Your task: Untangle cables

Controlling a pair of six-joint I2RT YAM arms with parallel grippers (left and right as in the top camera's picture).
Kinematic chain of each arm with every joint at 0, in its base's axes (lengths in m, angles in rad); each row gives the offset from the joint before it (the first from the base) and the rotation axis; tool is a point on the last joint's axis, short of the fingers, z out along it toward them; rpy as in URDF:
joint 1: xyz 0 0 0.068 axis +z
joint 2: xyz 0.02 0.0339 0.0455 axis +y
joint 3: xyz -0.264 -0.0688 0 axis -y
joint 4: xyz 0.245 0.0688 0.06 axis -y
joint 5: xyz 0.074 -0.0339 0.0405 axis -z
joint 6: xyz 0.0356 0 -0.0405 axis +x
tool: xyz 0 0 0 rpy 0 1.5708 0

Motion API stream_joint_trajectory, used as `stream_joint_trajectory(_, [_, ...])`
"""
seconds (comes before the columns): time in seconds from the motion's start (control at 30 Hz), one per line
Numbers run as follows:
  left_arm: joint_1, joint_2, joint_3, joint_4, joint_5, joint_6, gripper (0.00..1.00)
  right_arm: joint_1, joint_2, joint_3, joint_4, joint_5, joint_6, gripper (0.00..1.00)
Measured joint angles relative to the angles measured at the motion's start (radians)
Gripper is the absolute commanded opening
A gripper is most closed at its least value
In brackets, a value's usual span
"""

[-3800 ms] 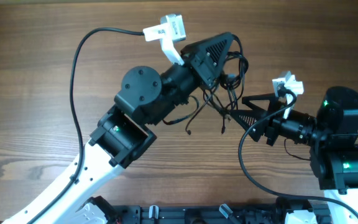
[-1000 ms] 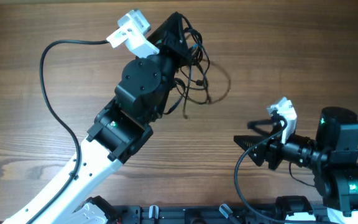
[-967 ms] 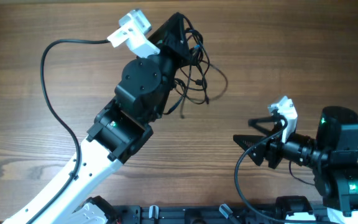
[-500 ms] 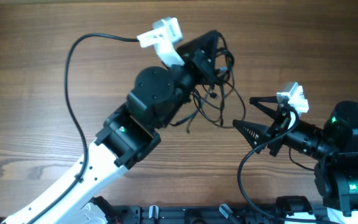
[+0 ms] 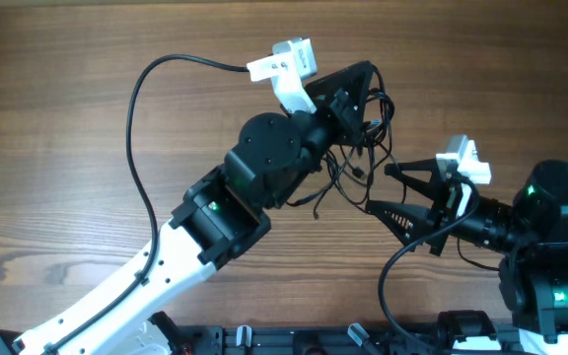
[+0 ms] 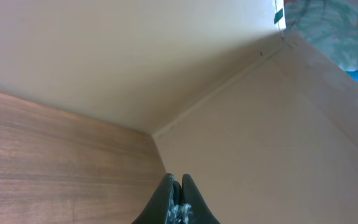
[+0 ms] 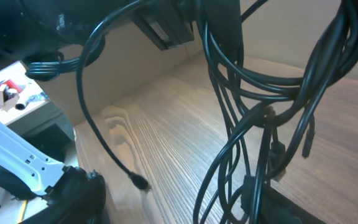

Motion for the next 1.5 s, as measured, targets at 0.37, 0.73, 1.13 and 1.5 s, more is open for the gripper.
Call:
stream_joint_trajectory(0.37, [-0.067, 0.000, 0.000, 0.000, 0.000, 0.000, 0.04, 0.000, 0.050, 0.000, 0.000, 0.035, 0.002, 0.56])
stream_joint_trajectory(0.73, [-0.085, 0.000, 0.000, 0.011, 0.023, 0.000, 0.04, 0.000, 0.111, 0.000, 0.001, 0.025, 0.000, 0.04])
stream_joint_trajectory(1.13, [-0.056, 0.000, 0.000, -0.036, -0.099, 0.000, 0.04, 0.000, 0.111, 0.000, -0.078, 0.023, 0.000, 0.04])
stream_joint_trajectory(1.5, [0.128, 0.000, 0.000, -0.201, -0.193, 0.000, 0.03, 0.000, 0.051, 0.000, -0.050, -0.020, -0.009, 0.04])
